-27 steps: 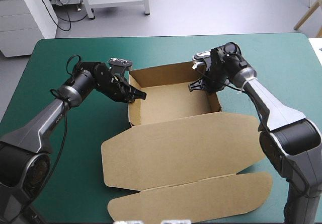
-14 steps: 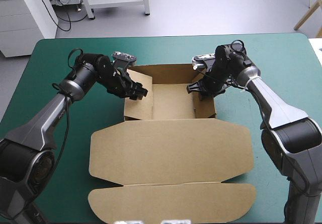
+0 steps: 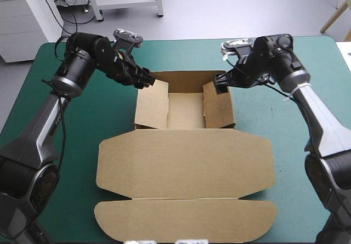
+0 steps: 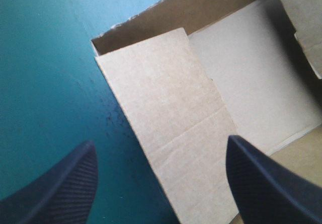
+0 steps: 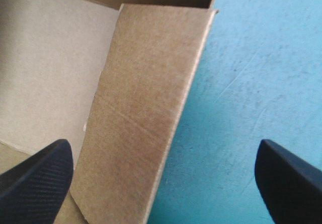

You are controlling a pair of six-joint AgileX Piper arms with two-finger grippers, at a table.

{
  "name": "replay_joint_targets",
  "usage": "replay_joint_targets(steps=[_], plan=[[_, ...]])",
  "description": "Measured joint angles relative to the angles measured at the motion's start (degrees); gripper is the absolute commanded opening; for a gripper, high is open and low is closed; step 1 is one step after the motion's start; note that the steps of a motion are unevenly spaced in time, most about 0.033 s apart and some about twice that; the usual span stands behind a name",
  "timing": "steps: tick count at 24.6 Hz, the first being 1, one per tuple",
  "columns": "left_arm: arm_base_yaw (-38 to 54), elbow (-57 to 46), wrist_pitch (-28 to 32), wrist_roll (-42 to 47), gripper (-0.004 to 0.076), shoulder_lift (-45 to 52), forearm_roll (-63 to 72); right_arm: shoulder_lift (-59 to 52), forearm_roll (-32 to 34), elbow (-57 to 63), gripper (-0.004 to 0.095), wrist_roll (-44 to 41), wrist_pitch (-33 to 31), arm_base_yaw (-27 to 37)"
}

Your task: Fold the box

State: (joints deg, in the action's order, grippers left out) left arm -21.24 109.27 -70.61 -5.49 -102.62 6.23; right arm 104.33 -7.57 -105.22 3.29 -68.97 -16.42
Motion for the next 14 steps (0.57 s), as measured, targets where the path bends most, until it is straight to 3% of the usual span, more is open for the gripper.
replay_joint_targets(steps=[3, 6, 7, 9, 14], plan=[[0.00, 2.22, -0.63, 0.00, 0.0424, 0.53, 0.00, -3.72, 0.00, -0.82, 0.0901, 0.56, -0.04, 0.85], [0.00, 3.10, -0.99, 0.00, 0.0277, 2.58, -0.15, -7.65, 0.00, -1.41, 0.0901, 1.02, -0.04, 1.17], [0.00, 3.16, -0.99, -0.13, 0.0143, 3.38, -0.40, -9.02, 0.00, -1.55, 0.0901, 1.16, -0.04, 1.22], [-0.03, 3.42, -1.04, -1.66, -0.0006, 6.51, -1.49, -12.75, 0.00, -1.68, 0.0901, 1.45, 0.21, 1.34], [-0.03, 3.20, -1.04, -4.15, -0.0010, 14.27, -6.69, -16.81, -0.05, -1.68, 0.0901, 1.57, 0.78, 1.34]])
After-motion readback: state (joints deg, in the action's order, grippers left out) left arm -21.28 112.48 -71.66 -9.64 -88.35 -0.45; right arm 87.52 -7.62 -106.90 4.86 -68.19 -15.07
